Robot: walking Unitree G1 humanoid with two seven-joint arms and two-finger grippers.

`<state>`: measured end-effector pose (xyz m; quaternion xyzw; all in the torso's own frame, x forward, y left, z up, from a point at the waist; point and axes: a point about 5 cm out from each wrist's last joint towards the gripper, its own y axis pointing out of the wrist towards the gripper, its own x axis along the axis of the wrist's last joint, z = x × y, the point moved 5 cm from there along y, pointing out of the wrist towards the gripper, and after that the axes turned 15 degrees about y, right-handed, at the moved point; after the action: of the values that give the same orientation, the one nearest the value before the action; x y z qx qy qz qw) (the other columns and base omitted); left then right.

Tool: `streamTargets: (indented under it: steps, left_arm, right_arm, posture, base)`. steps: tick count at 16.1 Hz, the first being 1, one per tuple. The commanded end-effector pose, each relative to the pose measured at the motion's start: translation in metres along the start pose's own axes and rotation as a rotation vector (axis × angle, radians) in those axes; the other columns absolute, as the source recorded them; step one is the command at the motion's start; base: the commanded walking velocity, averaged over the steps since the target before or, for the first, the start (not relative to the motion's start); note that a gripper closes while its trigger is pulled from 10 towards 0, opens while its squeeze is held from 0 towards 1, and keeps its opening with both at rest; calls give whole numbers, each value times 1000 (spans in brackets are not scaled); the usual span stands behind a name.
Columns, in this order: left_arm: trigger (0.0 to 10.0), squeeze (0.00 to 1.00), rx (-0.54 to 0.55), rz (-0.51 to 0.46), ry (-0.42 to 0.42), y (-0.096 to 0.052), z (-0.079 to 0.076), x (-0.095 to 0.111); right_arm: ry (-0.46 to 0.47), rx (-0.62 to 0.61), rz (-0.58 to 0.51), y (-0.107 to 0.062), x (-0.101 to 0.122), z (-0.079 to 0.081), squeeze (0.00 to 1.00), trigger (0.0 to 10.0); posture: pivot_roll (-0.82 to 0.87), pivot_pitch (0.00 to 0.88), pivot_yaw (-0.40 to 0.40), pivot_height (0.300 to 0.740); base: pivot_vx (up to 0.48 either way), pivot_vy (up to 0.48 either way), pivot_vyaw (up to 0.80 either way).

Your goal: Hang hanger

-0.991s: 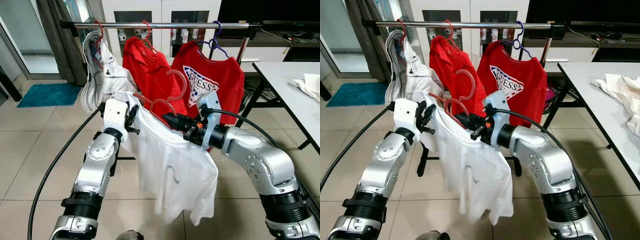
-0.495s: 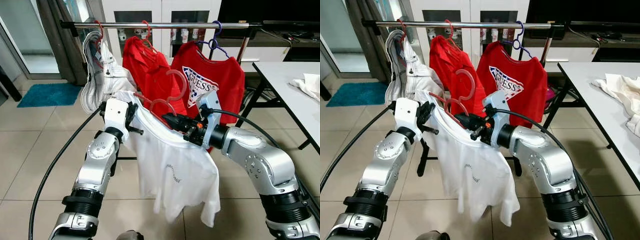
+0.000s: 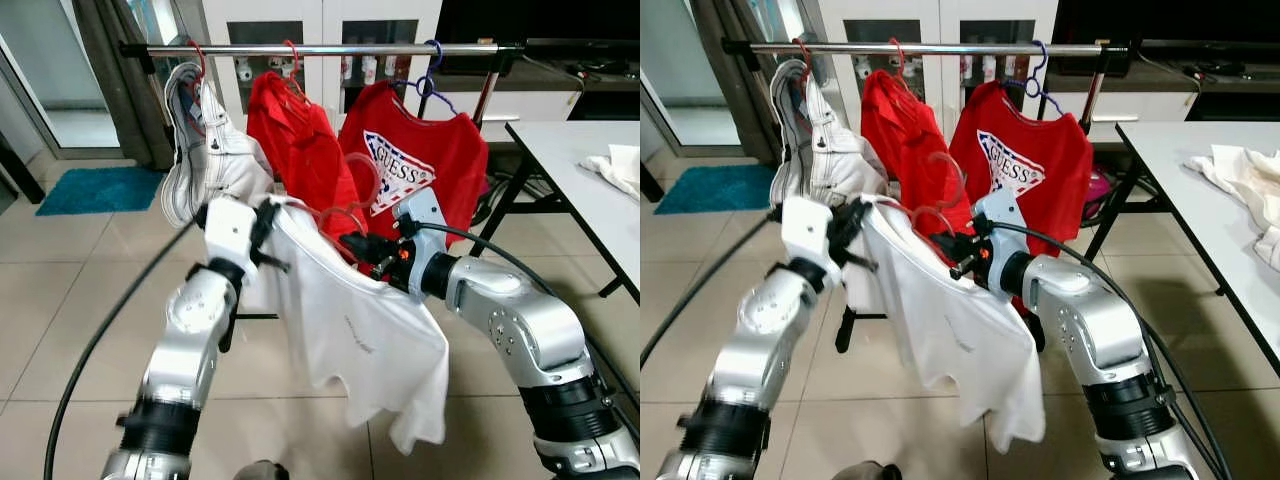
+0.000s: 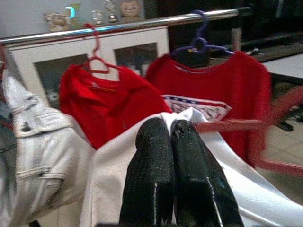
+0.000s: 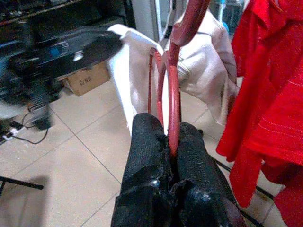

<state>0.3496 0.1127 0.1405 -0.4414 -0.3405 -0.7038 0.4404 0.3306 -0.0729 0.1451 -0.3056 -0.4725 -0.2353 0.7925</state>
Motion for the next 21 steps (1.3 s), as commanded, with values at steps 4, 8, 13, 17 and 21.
streamTargets:
  steps: [4,8,13,17,21]
  left_arm:
    - [10000,0,32,91,14,-11,3,-12]
    - [10000,1000,77,62,-110,-19,15,-4]
    - [10000,0,95,127,-58,-44,30,-7]
    - [10000,0,82,175,-93,-65,24,-19]
    - [10000,0,220,221,-110,-76,40,-30]
  right_arm:
    - [-9,-53,-33,1,5,-5,0,10000]
    - [58,-101,-100,-4,7,-15,0,10000]
    - [130,-411,-165,-25,-22,-63,0,10000]
    - [69,-538,-164,-35,-37,-71,0,10000]
    - [191,-597,-306,-37,-38,-82,0,10000]
  posture:
    - [-105,0,85,740]
    - [-67,0,51,740]
    - [-11,0,-21,740]
    - [-33,0,9,740]
    - [19,0,-19,740]
  base:
    - [0,0,0]
    - [0,0,0]
    - [0,0,0]
    - [164,0,0]
    - [382,0,0]
